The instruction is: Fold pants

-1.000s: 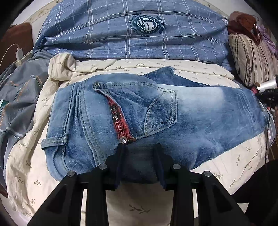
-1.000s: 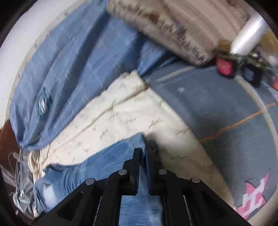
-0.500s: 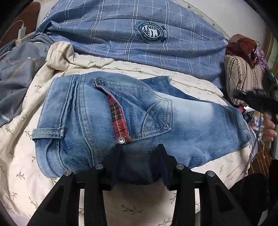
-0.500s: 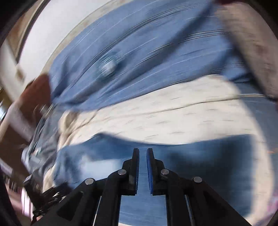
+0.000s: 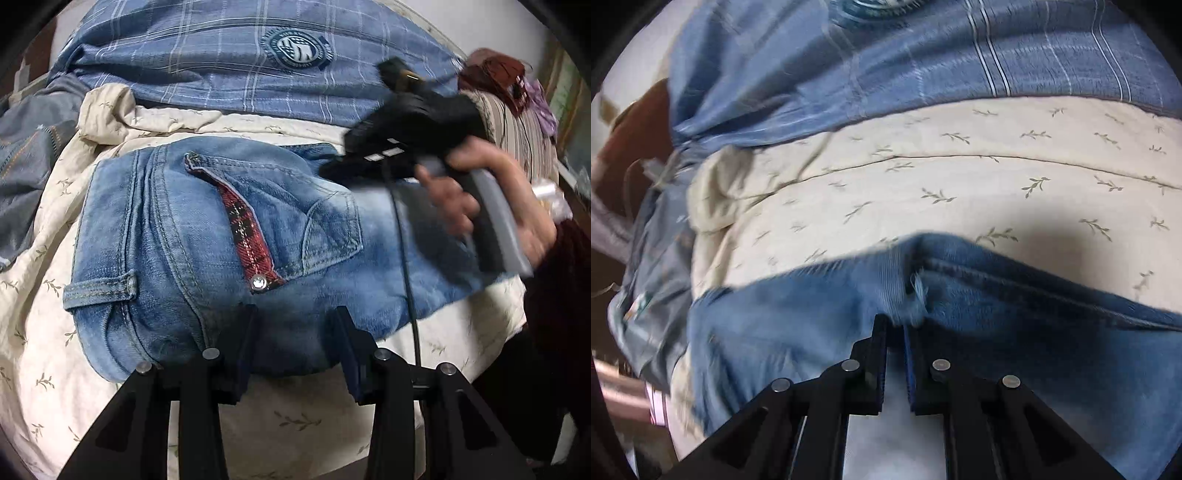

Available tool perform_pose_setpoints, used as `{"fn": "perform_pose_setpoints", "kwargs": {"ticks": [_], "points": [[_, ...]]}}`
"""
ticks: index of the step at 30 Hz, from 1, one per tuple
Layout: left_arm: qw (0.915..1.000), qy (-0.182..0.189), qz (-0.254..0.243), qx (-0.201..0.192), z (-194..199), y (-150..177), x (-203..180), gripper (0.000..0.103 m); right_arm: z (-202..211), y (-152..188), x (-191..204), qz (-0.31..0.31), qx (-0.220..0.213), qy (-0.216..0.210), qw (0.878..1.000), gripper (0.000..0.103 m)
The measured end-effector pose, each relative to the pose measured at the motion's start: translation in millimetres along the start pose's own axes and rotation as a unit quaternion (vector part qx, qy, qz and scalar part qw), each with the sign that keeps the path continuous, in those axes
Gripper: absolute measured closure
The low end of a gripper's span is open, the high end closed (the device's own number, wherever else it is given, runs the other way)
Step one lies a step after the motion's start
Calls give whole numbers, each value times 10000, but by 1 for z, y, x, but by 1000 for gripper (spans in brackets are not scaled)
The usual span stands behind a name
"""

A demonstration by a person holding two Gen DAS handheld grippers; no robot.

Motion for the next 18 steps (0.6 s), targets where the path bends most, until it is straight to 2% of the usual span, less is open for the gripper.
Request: {"fn": "perform_pose_setpoints", "kwargs": {"ticks": [3, 5, 7, 9, 11, 14, 18], "points": [[10000, 66, -53, 28, 1, 1, 1, 61, -3, -5, -2, 0, -37, 70, 10000, 92], [9998, 175, 27, -20, 5, 0, 3, 61, 0, -7, -3, -101, -169, -28, 9998, 93], [9997, 233, 80, -83, 9, -1, 3, 61, 13, -11, -8, -237, -567, -271, 9977, 93], [9992, 313, 122, -204, 16, -3, 2, 61, 43, -13, -23, -497, -1174, -552, 9903, 93], [9986, 330, 64, -397, 24, -6, -1, 61, 69, -12, -44, -731, -1446, -718, 9842, 93], [9973, 244, -57, -693, 35, -12, -5, 61, 103, -4, -79, -625, -1555, -441, 9849, 93], [9981, 143, 15, -605, 25, -15, -10, 61, 138, 18, -139, -707, -1452, -36, 9869, 93]]}}
Point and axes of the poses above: each gripper's, at about its wrist camera, not at the fingertips, and z roughly against the way its jaws point, x to its left, y to its underside, the point moved 8 cm from there along -z, roughly the way its jaws point, and after that the axes turned 4 degrees about y, right-handed, at the moved point
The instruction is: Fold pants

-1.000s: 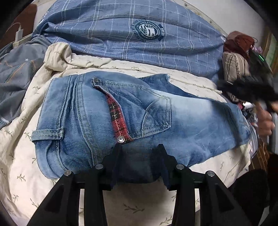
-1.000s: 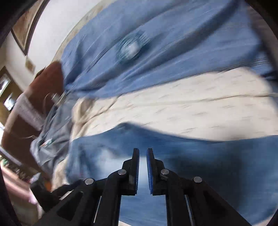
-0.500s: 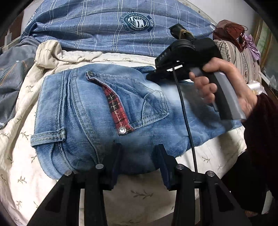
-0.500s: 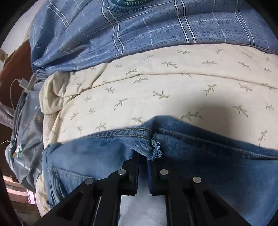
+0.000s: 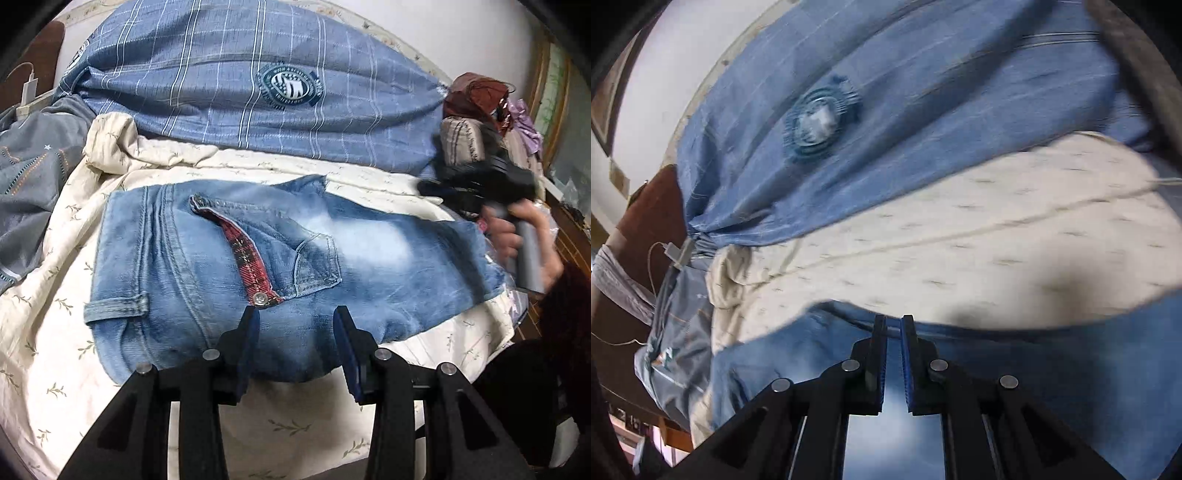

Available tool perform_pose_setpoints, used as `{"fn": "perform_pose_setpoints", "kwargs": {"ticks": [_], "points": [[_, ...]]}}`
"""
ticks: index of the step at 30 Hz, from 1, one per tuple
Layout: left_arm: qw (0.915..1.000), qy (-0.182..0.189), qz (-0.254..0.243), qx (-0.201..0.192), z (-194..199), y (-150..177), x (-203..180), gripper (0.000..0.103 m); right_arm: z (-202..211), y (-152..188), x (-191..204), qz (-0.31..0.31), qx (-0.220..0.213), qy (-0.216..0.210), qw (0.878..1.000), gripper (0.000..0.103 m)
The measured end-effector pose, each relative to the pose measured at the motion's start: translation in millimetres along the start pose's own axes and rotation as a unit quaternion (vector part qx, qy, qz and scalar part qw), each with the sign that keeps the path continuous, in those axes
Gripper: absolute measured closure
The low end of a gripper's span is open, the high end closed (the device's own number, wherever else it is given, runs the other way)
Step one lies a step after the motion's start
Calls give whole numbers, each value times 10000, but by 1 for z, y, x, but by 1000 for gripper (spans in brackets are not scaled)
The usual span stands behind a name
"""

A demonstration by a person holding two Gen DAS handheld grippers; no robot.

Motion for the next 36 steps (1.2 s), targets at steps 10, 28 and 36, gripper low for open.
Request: {"fn": "perform_pose_setpoints", "kwargs": {"ticks": [10, 28, 36], "points": [[9981, -594, -132, -96, -20, -10, -12, 39, 63, 25, -163, -1130, 15, 778, 9905, 93], [9931, -949, 490, -476, -18, -17, 2, 16, 76, 95, -169, -503, 761, 1135, 9893, 94], [9745, -1595, 1348, -825, 8, -19, 51, 14, 75, 78, -103, -187, 358, 509, 9979, 94]]}}
Point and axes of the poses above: each gripper's, at about its wrist camera, not at the fingertips, and z roughly against the way its jaws point, x to its left, y to its underside, the point moved 8 cm from there along -z, roughly the way its jaws point, and after that the axes turned 4 degrees about y, right-handed, at the moved point
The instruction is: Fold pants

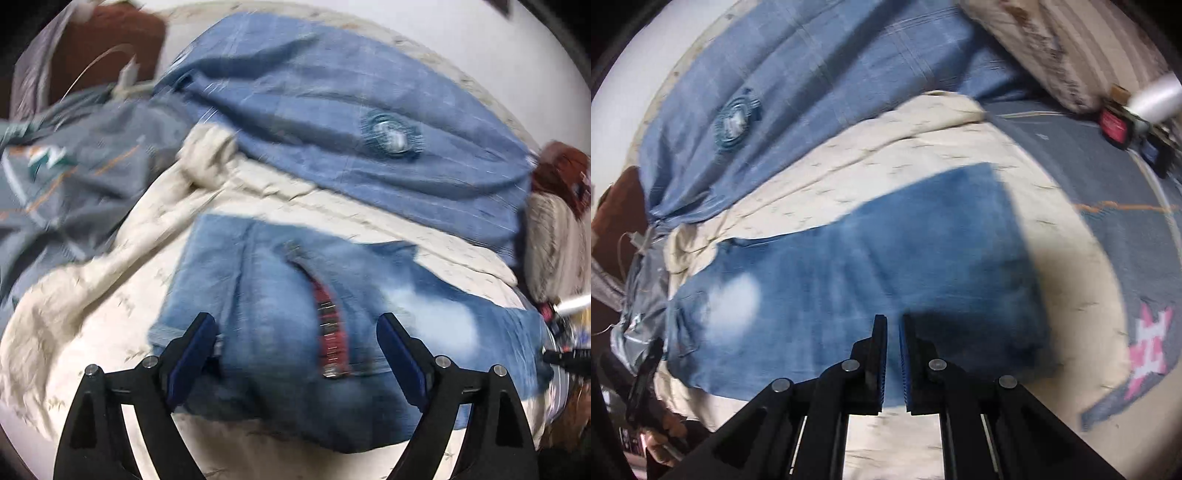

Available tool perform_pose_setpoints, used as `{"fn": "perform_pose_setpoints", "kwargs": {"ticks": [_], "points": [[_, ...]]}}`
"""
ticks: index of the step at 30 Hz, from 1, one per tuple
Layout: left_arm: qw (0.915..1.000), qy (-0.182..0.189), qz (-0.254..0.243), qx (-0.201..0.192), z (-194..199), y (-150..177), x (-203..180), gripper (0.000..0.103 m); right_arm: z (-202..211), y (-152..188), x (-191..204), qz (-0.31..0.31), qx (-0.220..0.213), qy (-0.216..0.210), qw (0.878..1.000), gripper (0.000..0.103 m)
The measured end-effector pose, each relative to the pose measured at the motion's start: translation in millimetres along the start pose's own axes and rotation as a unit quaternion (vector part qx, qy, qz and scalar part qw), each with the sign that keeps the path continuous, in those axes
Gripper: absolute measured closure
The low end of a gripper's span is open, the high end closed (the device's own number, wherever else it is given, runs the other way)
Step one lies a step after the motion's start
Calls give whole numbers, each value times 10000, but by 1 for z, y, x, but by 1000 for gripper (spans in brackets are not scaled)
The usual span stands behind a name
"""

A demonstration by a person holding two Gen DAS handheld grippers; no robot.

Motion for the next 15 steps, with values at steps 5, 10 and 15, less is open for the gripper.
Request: {"fn": "perform_pose_setpoints", "kwargs": {"ticks": [5, 10, 15], "points": [[9983, -498, -206, 238, -8, 6, 10, 14, -27, 10, 33, 220, 255, -134, 9993, 94], [9922, -973, -610, 484, -16, 16, 12, 13, -55, 26, 40, 454, 606, 27, 9971, 94], [9920, -1036, -515, 510, -15, 16, 17, 10, -46, 24, 31, 491, 608, -95, 9969, 94]]}}
Point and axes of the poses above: each gripper's, at about its wrist camera, not at the fingertips, and z roughly against the way its jaws point, x to its left, y to its underside, the point moved 8 cm from there along -z, roughly the way its jaws point, and after that the axes turned 4 degrees about y, right-handed, at the moved point
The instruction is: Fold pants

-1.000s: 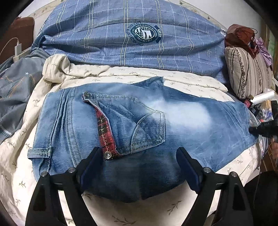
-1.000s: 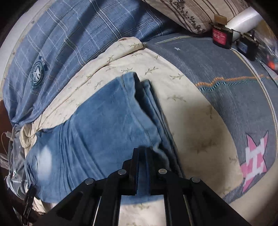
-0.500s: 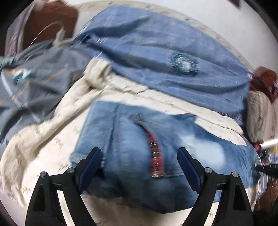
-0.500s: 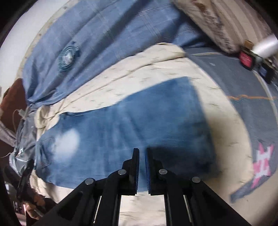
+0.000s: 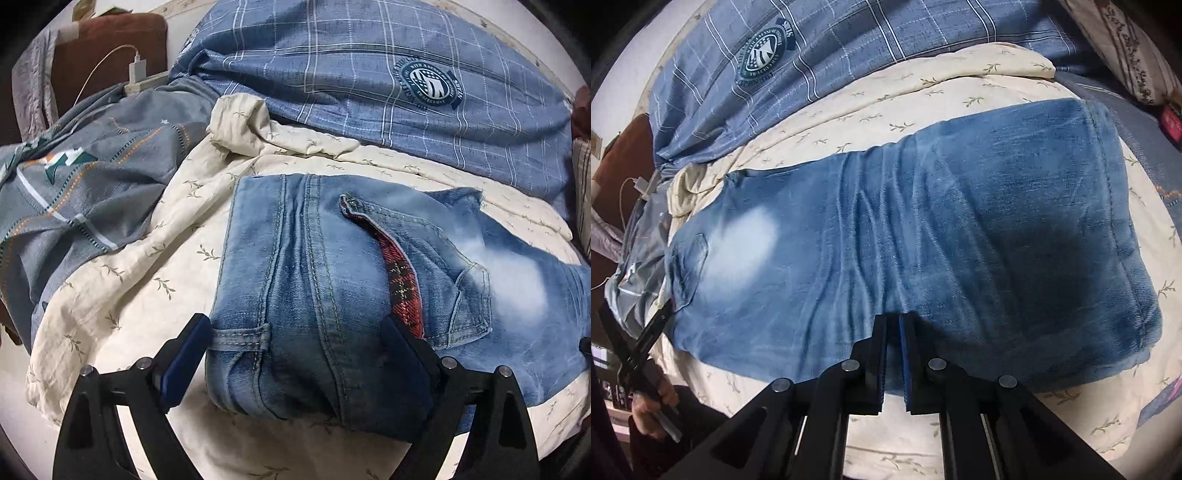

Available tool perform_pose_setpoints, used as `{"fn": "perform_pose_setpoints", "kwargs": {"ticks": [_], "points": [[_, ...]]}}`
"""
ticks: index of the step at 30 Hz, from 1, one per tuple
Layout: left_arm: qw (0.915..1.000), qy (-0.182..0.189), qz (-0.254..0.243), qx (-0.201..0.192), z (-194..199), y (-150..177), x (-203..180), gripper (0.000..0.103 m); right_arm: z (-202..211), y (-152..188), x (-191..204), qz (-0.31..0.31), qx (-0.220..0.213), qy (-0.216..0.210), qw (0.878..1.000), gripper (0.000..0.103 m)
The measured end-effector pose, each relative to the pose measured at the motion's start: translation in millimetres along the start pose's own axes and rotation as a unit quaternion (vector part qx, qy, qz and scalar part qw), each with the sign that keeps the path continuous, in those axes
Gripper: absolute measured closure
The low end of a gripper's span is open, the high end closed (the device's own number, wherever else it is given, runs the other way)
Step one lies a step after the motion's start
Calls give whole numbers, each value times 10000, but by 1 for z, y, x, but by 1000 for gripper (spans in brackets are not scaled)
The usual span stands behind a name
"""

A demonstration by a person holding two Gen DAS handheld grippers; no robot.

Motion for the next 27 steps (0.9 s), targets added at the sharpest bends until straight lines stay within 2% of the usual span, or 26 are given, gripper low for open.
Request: {"fn": "perform_pose_setpoints", "kwargs": {"ticks": [4, 6, 9, 12, 15, 18, 21, 25, 27], "points": [[9980, 105, 237, -572, 20, -14, 3, 10, 32, -28, -27, -353, -680, -18, 9971, 94], [9972, 122, 238, -694, 25, -17, 1, 10, 45, -45, -48, -717, -1000, -24, 9924, 94], [9955, 202, 66, -925, 33, -22, -12, 10, 52, -68, -72, -1093, -1326, 53, 9851, 94], [9933, 315, -286, -1073, 35, -25, -33, 10, 44, -85, -86, -1410, -1431, 1, 9796, 94], [9909, 452, -810, -979, 27, -22, -63, 10, 37, -97, -98, -1608, -1555, -85, 9746, 94], [9889, 513, -1122, -824, 17, -18, -83, 10, 19, -102, -111, -1872, -1444, -41, 9716, 94], [9897, 540, -1194, -581, 6, -13, -93, 10, -6, -102, -123, -1992, -1173, 43, 9729, 94], [9915, 394, -1227, -162, -14, -5, -94, 10, -8, -108, -126, -1868, -1287, -22, 9739, 95], [9911, 336, -1274, -175, -14, -4, -95, 10, -4, -108, -124, -1878, -1358, -19, 9728, 95]]}}
Point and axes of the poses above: each gripper's, at about its wrist camera, not at the fingertips, and z roughly against the way its jaws point, x to its left, y to its underside, the point moved 8 cm from there along -z, roughly the way its jaws point, and after that the axes turned 4 degrees about y, right-handed, at the moved point
